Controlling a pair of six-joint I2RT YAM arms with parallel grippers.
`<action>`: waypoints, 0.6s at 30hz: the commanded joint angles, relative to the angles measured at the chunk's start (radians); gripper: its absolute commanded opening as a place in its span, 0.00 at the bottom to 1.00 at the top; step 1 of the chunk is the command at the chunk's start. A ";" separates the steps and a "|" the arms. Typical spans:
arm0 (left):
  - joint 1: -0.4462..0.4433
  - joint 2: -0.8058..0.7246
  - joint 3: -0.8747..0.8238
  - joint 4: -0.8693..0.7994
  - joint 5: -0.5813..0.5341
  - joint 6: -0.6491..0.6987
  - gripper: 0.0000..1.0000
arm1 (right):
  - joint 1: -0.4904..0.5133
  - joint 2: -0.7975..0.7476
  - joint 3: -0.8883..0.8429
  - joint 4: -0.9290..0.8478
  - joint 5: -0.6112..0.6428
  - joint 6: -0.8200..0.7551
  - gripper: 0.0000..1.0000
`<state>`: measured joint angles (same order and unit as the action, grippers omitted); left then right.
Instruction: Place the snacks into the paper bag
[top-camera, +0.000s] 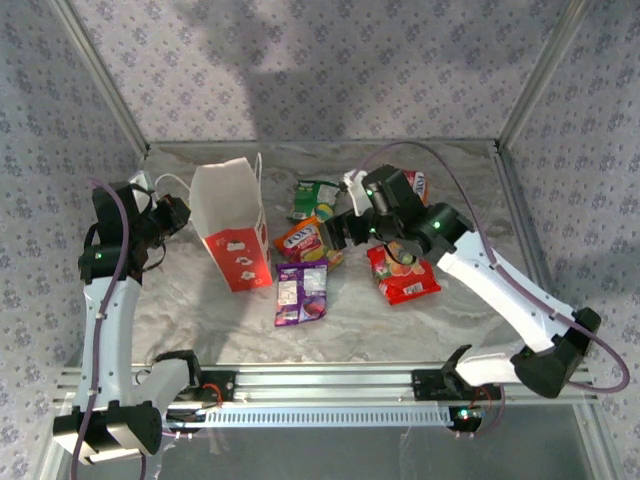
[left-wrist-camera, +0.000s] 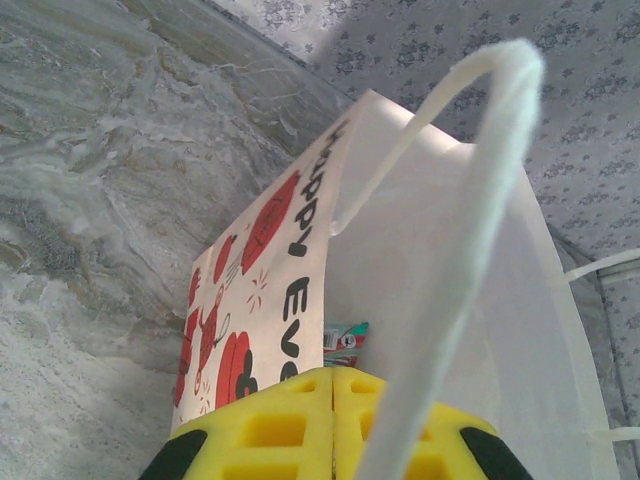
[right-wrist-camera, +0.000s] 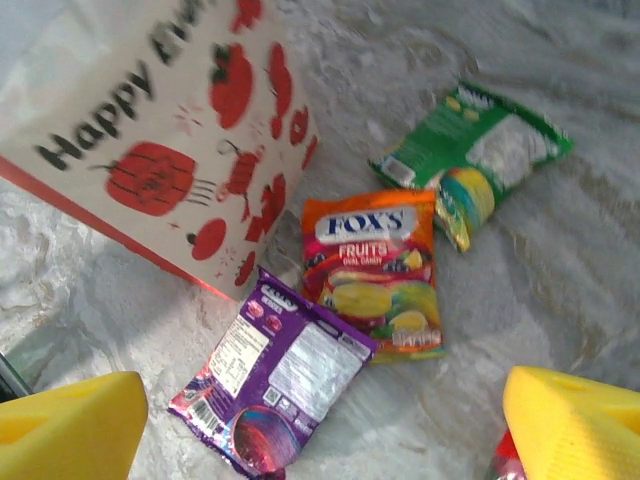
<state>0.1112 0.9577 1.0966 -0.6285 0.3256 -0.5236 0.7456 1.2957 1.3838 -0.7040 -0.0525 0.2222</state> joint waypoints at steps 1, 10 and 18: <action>0.006 -0.001 0.026 -0.010 0.001 0.019 0.06 | -0.029 -0.045 -0.097 0.041 -0.064 0.105 0.93; 0.006 -0.007 0.025 -0.019 -0.007 0.026 0.06 | -0.102 -0.089 -0.276 0.072 -0.141 0.227 0.95; 0.005 -0.009 0.044 -0.043 -0.045 0.061 0.06 | -0.041 -0.076 -0.395 0.215 -0.019 0.359 0.87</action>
<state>0.1116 0.9573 1.0996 -0.6468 0.3035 -0.4946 0.6804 1.2182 1.0130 -0.5690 -0.1268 0.5037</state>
